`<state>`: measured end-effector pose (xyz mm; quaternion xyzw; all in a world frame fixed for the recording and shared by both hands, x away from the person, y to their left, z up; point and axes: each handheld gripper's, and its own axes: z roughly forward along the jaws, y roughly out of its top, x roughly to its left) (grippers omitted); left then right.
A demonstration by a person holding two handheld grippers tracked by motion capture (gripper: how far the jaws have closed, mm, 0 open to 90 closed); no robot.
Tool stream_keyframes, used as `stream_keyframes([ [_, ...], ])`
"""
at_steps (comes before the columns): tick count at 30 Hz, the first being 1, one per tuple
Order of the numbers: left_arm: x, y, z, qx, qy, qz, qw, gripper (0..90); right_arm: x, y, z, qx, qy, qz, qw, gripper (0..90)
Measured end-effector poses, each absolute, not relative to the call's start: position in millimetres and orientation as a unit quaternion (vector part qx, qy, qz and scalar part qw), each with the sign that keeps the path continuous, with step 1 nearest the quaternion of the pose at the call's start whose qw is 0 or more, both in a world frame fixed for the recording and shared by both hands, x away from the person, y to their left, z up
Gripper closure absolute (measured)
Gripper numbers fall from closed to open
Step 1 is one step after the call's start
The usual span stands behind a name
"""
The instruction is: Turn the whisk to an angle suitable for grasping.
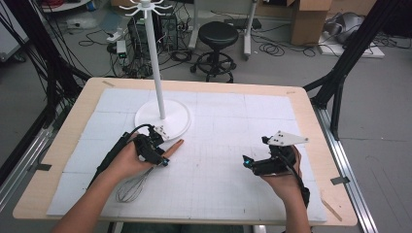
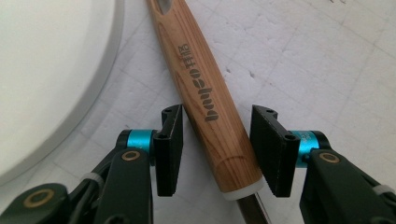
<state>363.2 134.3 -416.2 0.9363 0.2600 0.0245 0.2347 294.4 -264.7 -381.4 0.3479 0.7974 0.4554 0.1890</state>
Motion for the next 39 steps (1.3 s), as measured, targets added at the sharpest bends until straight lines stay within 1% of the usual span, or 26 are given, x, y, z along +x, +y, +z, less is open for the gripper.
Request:
stream_keyframes([
  [9,361,129,-414,0.941,0.263,0.033,0.211,57.9,294,-265,-381,0.347,0.797,0.456,0.19,0.4],
  [10,361,128,-413,0.942,0.261,0.034,0.208,58.6,294,-265,-381,0.348,0.797,0.456,0.189,0.4],
  [11,361,128,-413,0.942,0.264,0.033,0.207,61.3,294,-266,-381,0.348,0.795,0.459,0.19,0.4],
  [12,361,129,-412,0.942,0.264,0.033,0.204,61.3,294,-266,-381,0.348,0.795,0.459,0.19,0.4],
  [13,361,130,-412,0.943,0.262,0.031,0.204,65.6,294,-267,-380,0.349,0.794,0.459,0.191,0.4],
  [14,361,130,-412,0.944,0.26,0.029,0.201,65.6,294,-267,-380,0.349,0.794,0.459,0.191,0.4],
  [16,361,130,-413,0.945,0.257,0.031,0.202,68.7,294,-268,-380,0.351,0.794,0.459,0.19,0.4],
  [23,358,127,-412,0.948,0.248,0.046,0.192,71.5,295,-266,-381,0.351,0.795,0.456,0.19,0.4],
  [25,356,127,-411,0.954,0.232,0.059,0.18,72.7,295,-266,-381,0.349,0.796,0.456,0.191,0.4],
  [28,354,127,-410,0.958,0.216,0.061,0.177,72.9,295,-266,-381,0.35,0.795,0.458,0.191,0.4],
  [32,354,130,-407,0.957,0.208,0.058,0.194,73.0,294,-268,-381,0.355,0.792,0.459,0.191,0.4],
  [36,352,137,-394,0.946,0.205,0.049,0.245,73.0,296,-267,-383,0.354,0.796,0.452,0.189,0.4],
  [39,351,144,-382,0.939,0.204,0.055,0.271,73.0,296,-266,-383,0.353,0.796,0.454,0.188,0.4],
])
